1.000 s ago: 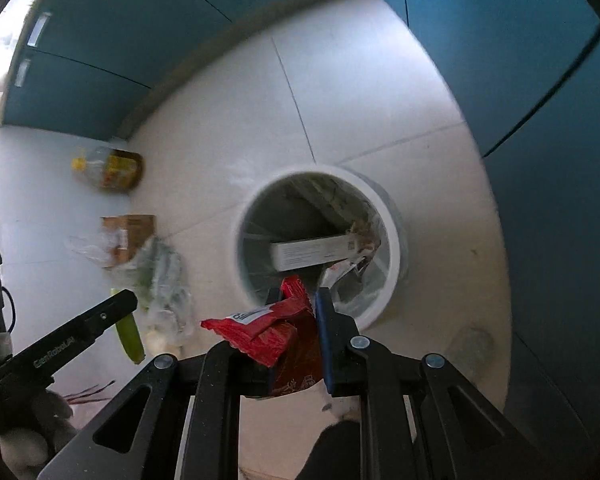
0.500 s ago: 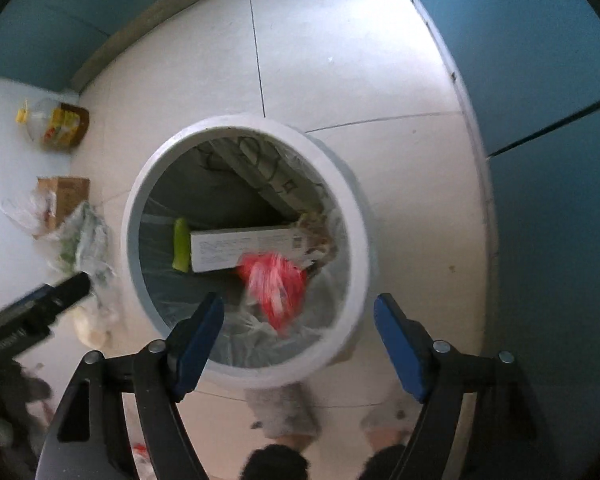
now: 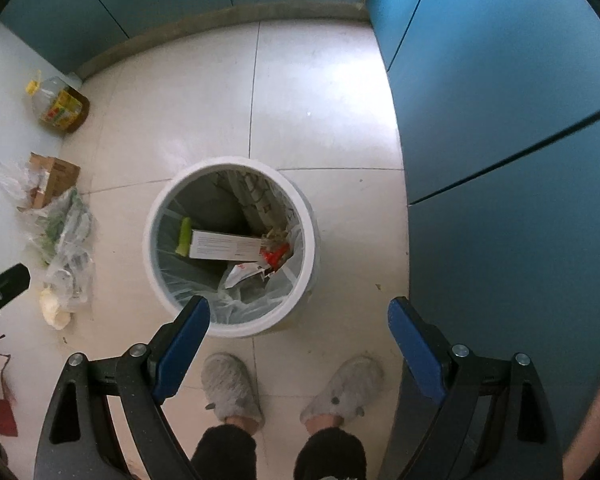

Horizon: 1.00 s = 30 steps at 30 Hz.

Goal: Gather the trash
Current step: 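Swing both open tools back up toward the counter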

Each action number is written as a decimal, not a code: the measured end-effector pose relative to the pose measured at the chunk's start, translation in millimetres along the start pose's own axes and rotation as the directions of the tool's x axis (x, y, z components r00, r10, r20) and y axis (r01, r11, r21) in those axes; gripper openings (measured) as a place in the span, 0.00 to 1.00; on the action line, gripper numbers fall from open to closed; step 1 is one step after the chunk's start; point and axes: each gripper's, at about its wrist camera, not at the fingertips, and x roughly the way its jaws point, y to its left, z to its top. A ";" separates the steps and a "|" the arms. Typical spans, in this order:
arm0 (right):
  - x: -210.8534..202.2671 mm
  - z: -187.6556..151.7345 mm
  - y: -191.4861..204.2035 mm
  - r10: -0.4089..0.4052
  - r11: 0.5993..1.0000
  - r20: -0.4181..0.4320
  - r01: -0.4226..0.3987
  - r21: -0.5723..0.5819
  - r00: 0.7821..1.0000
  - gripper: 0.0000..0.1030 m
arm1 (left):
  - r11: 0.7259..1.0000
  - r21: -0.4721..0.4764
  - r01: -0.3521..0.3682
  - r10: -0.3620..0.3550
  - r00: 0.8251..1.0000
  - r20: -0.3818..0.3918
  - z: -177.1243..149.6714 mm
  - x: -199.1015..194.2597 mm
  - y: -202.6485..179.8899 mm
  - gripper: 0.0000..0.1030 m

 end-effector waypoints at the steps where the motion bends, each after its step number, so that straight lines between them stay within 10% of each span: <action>1: -15.1 -1.9 -1.4 0.003 1.000 0.006 -0.003 0.002 1.000 0.89 | 1.000 0.000 0.002 -0.002 1.000 0.003 -1.3 -7.4 0.7 1.00; 22: -355.0 -47.7 -23.7 0.171 0.984 0.181 -0.178 0.025 0.968 0.90 | 0.998 0.007 0.065 -0.065 0.985 0.161 -50.4 -285.2 12.3 1.00; 28: -444.9 -58.4 -66.0 0.252 0.947 0.315 -0.300 0.114 0.915 0.90 | 0.995 0.057 0.076 -0.092 0.928 0.360 -45.9 -378.2 -8.2 1.00; 30: -470.8 -64.0 -93.1 0.281 0.917 0.375 -0.362 0.165 0.883 0.90 | 0.992 0.103 0.067 -0.107 0.885 0.453 -39.8 -410.8 -28.7 1.00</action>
